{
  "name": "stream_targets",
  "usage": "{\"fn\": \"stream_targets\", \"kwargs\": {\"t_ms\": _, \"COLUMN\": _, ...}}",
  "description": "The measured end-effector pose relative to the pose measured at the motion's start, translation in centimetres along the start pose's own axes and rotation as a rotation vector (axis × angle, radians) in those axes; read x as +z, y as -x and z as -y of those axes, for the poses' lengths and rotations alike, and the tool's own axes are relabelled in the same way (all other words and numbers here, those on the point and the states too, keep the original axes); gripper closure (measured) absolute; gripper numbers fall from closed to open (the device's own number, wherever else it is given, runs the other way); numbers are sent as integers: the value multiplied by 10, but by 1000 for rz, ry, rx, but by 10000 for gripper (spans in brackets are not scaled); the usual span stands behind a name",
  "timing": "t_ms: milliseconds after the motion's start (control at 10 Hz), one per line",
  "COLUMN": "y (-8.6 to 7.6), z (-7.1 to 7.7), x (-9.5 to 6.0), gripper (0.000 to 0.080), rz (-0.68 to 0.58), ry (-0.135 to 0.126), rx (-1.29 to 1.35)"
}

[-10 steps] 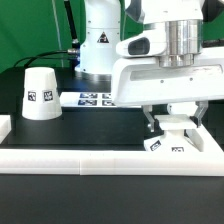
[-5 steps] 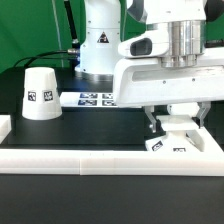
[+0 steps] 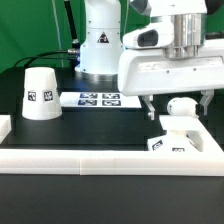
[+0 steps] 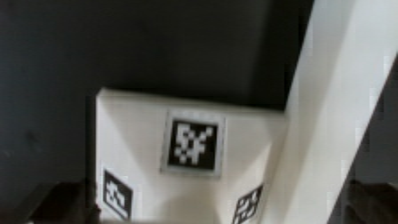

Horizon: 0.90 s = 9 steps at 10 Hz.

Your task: Assemble lamp

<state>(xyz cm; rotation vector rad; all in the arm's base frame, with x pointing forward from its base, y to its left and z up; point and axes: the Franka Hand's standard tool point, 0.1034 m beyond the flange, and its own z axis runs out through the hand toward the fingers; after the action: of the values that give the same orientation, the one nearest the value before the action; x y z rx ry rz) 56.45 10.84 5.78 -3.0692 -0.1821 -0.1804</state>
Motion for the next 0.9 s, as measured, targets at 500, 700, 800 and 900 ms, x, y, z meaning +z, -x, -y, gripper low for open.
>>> {"fn": "stream_targets", "kwargs": {"t_ms": 500, "y": 62, "z": 17, "x": -30, "gripper": 101, "rz": 12, "ry": -1, "rx": -75}}
{"fn": "stream_targets", "kwargs": {"t_ms": 700, "y": 61, "z": 28, "x": -38, "gripper": 101, "rz": 3, "ry": -5, "rx": -85}}
{"fn": "stream_targets", "kwargs": {"t_ms": 800, "y": 60, "z": 36, "x": -40, "gripper": 101, "rz": 0, "ry": -9, "rx": -85}}
{"fn": "stream_targets", "kwargs": {"t_ms": 900, "y": 61, "z": 44, "x": -38, "gripper": 101, "rz": 2, "ry": -12, "rx": -79}}
